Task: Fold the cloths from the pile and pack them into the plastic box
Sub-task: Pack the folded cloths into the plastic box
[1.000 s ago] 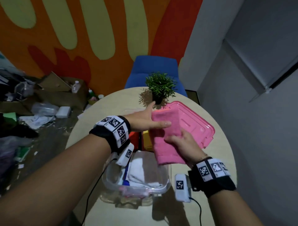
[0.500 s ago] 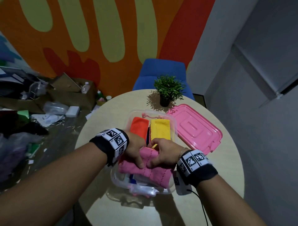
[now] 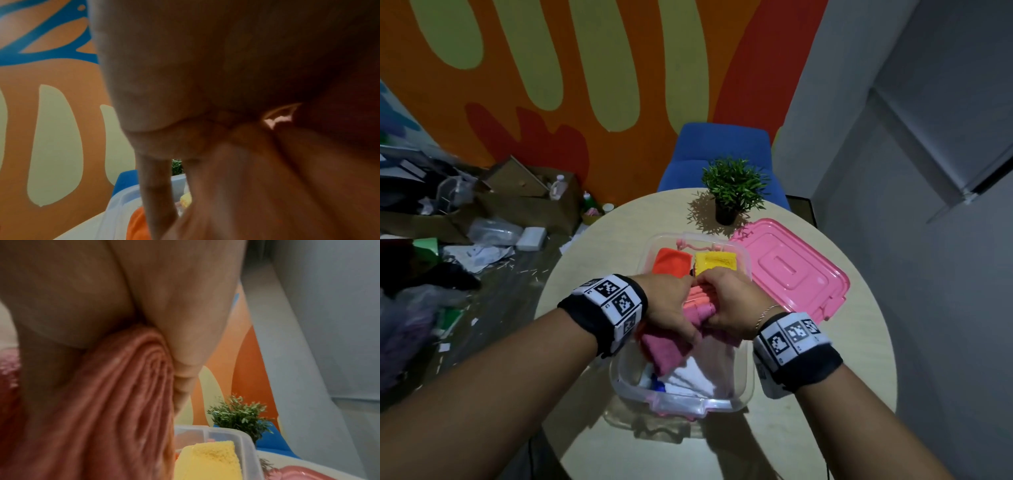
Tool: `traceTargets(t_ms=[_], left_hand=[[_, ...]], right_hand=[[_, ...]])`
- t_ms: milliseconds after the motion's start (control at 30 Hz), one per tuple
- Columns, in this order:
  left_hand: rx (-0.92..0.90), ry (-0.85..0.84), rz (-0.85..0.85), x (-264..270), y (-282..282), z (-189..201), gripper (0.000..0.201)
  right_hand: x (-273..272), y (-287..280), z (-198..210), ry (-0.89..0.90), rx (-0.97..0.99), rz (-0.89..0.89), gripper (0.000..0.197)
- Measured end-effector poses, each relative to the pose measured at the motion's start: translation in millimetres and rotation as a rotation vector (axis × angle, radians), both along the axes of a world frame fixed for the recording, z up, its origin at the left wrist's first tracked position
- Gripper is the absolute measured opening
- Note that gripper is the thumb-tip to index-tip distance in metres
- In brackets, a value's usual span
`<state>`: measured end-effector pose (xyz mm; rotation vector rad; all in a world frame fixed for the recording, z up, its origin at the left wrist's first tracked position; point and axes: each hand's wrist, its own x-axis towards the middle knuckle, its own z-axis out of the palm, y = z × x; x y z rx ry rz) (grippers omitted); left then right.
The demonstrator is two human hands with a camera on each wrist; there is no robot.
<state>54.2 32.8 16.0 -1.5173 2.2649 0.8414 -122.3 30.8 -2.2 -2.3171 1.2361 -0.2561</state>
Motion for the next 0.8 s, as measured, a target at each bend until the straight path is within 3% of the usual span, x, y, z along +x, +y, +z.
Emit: traceTargets(t_ms=[100, 167, 267, 367, 533, 633, 667, 800], left_hand=[[0.005, 0.095, 0.137, 9.4, 3.4, -3.3, 0.08], [-0.056, 0.091, 0.239, 16.8, 7.4, -6.7, 0.087], [-0.125, -0.084, 0.297, 18.8, 17.8, -16.2, 0.087], [-0.103, -0.18, 0.363, 13.9, 24.4, -28.1, 0.083], [-0.174, -0.125, 0.303, -2.9, 30.0, -42.5, 0.084], [-0.055, -0.135, 0.235, -9.0, 35.5, -50.0, 0.116], [-0.003, -0.16, 0.211, -8.3, 34.1, -50.6, 0.118], [0.138, -0.198, 0.21, -5.6, 26.2, -35.5, 0.09]], right_hand=[[17.5, -0.8, -9.1, -0.101, -0.069, 0.048, 0.056], [29.1, -3.5, -14.1, -0.155, -0.081, 0.071, 0.056], [48.7, -1.9, -24.3, -0.039, -0.062, 0.113, 0.06], [55.2, 4.1, -30.7, 0.136, -0.018, 0.022, 0.065], [35.0, 11.3, -42.9, 0.46, 0.154, -0.075, 0.066], [27.3, 14.6, -50.0, 0.466, 0.236, -0.085, 0.071], [25.6, 13.5, -51.7, 0.452, 0.252, -0.091, 0.073], [21.3, 10.1, -52.2, 0.452, 0.315, -0.114, 0.073]])
